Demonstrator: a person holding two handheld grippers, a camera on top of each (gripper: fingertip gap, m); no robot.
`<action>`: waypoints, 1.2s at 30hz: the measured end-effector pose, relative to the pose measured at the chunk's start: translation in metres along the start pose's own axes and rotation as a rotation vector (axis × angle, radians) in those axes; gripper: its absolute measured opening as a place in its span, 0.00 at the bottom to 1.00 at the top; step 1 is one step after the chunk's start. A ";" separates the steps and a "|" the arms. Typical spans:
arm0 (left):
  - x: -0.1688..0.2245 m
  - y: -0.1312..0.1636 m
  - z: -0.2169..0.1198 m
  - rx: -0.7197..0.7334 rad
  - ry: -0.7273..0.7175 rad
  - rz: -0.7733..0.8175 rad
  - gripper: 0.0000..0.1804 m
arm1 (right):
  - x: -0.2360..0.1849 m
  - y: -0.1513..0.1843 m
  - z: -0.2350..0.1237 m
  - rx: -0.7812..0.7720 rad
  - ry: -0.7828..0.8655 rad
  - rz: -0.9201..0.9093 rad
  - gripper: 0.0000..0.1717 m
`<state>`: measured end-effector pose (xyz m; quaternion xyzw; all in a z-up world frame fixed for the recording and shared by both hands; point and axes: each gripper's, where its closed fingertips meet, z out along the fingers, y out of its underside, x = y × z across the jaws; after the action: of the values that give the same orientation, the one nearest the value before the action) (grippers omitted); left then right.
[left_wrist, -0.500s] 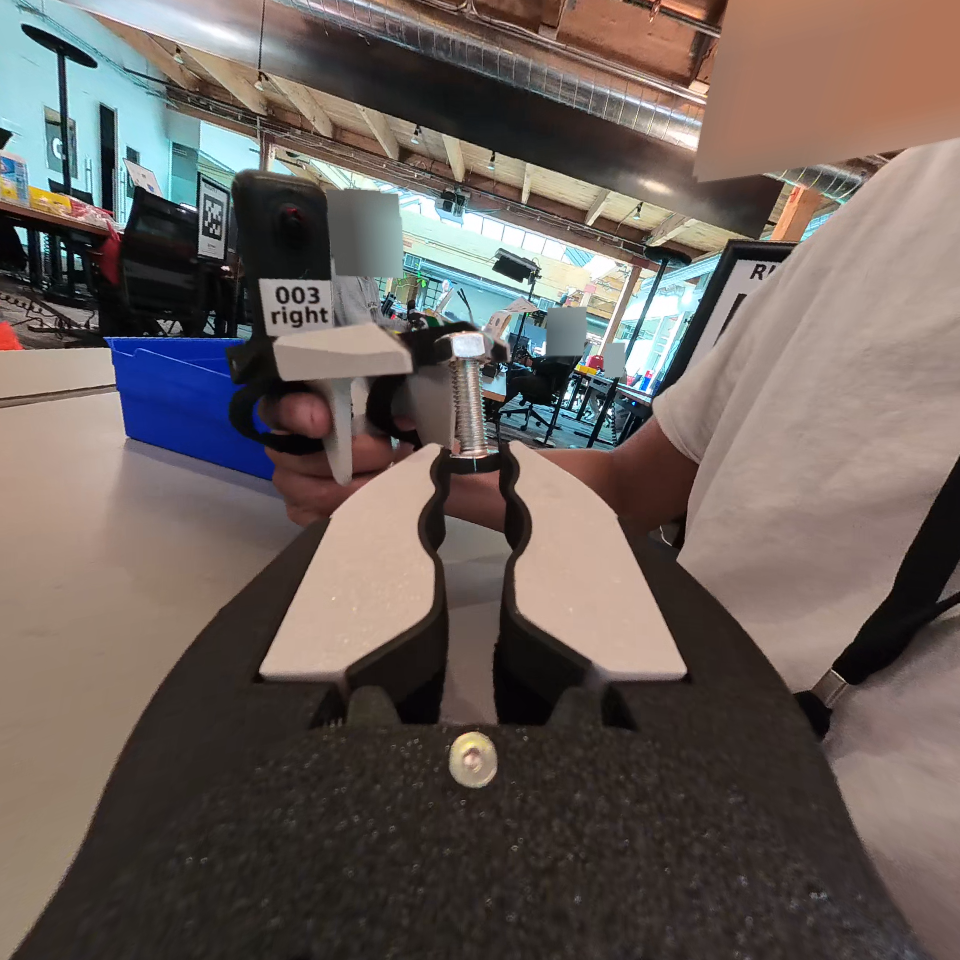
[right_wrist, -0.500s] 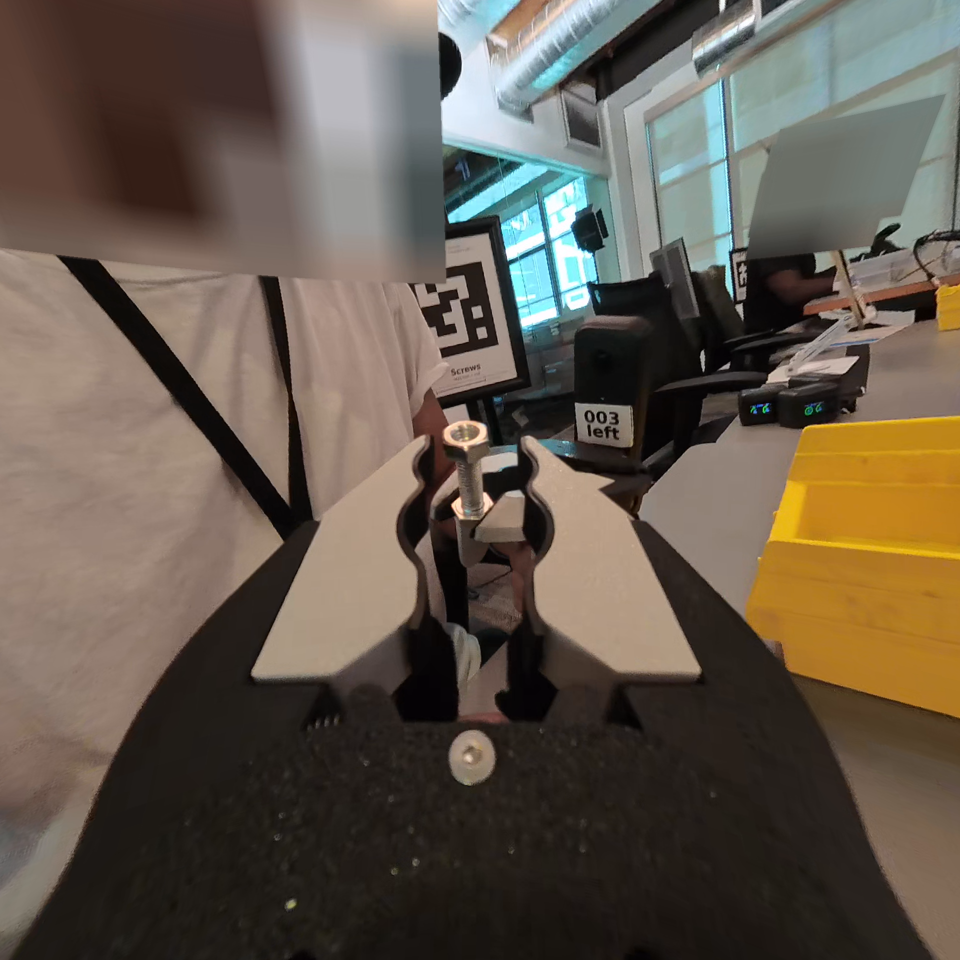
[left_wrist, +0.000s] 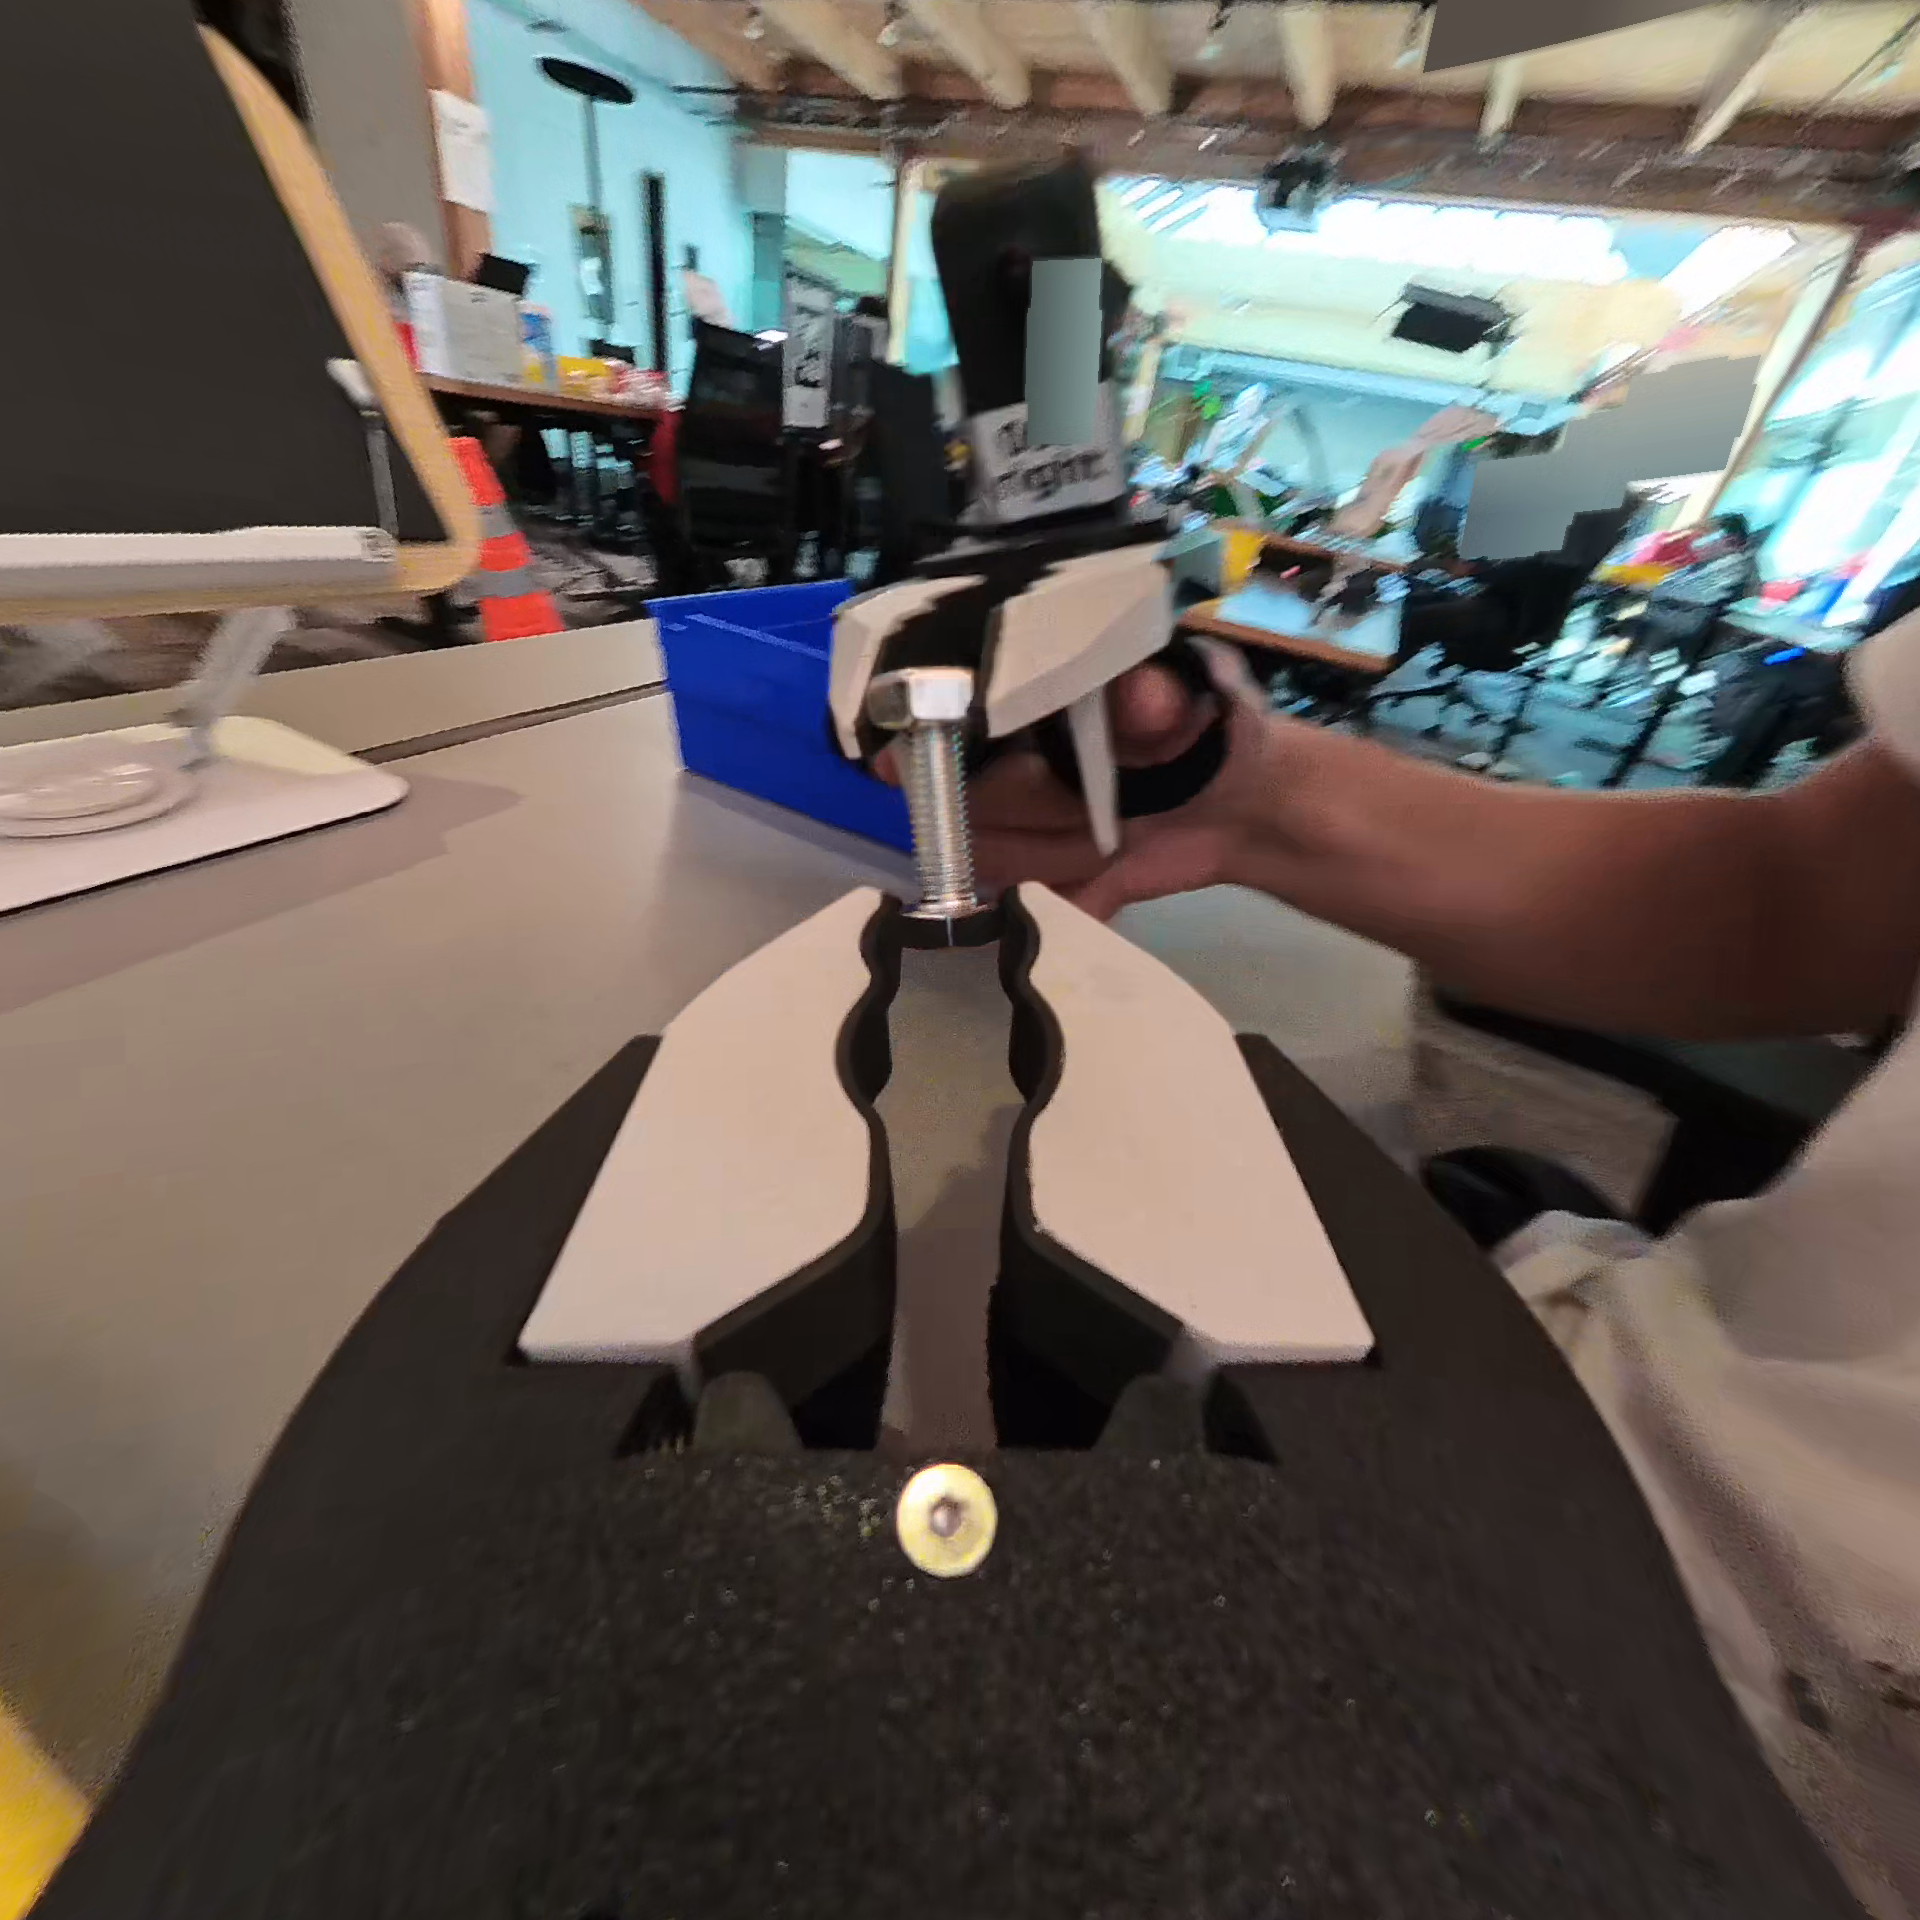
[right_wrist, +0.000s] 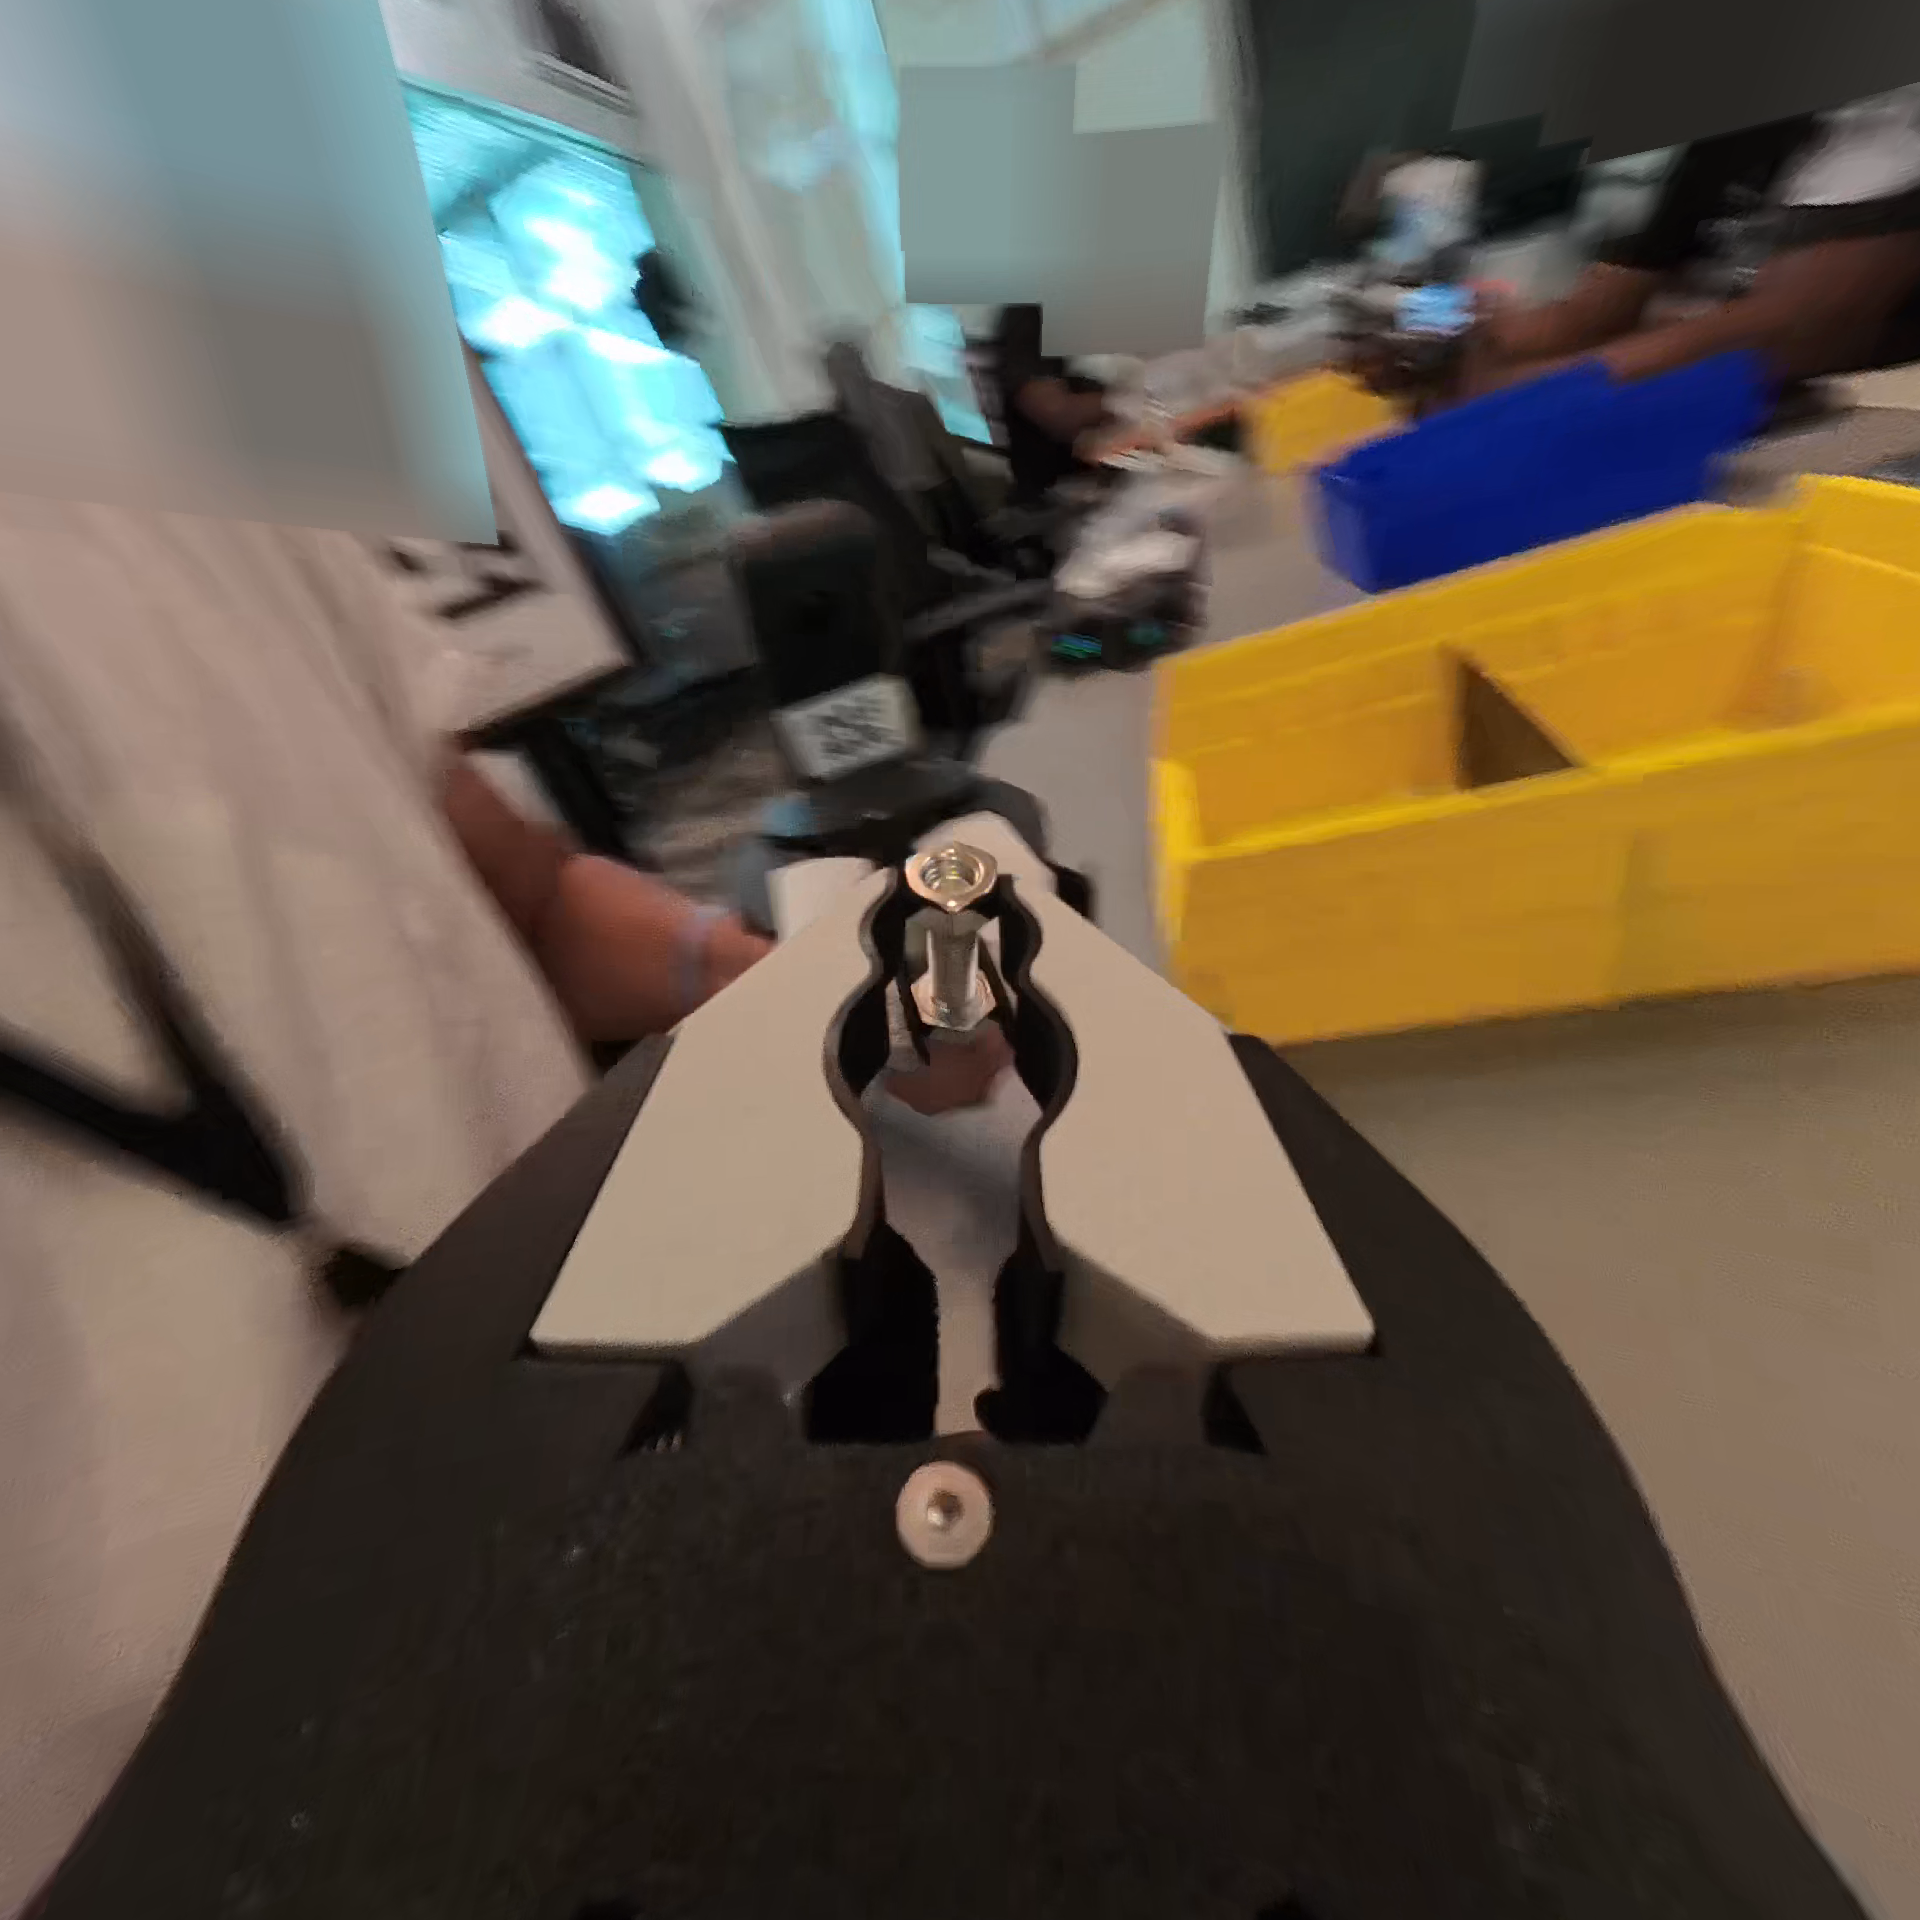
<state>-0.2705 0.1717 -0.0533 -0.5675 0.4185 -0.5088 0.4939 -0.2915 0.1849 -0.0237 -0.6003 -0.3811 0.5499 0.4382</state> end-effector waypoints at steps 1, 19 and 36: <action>-0.005 0.003 0.001 -0.022 -0.047 0.028 0.10 | 0.006 0.002 0.000 -0.023 0.080 -0.016 0.10; 0.029 -0.016 -0.005 0.100 0.229 -0.154 0.10 | -0.028 -0.007 -0.016 0.139 -0.216 -0.022 0.26; 0.035 -0.011 -0.001 0.069 0.261 -0.155 0.10 | -0.028 -0.016 -0.005 0.138 -0.370 0.033 0.02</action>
<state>-0.2672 0.1394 -0.0369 -0.5097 0.4162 -0.6292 0.4135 -0.2895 0.1633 0.0007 -0.4639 -0.4065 0.6827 0.3917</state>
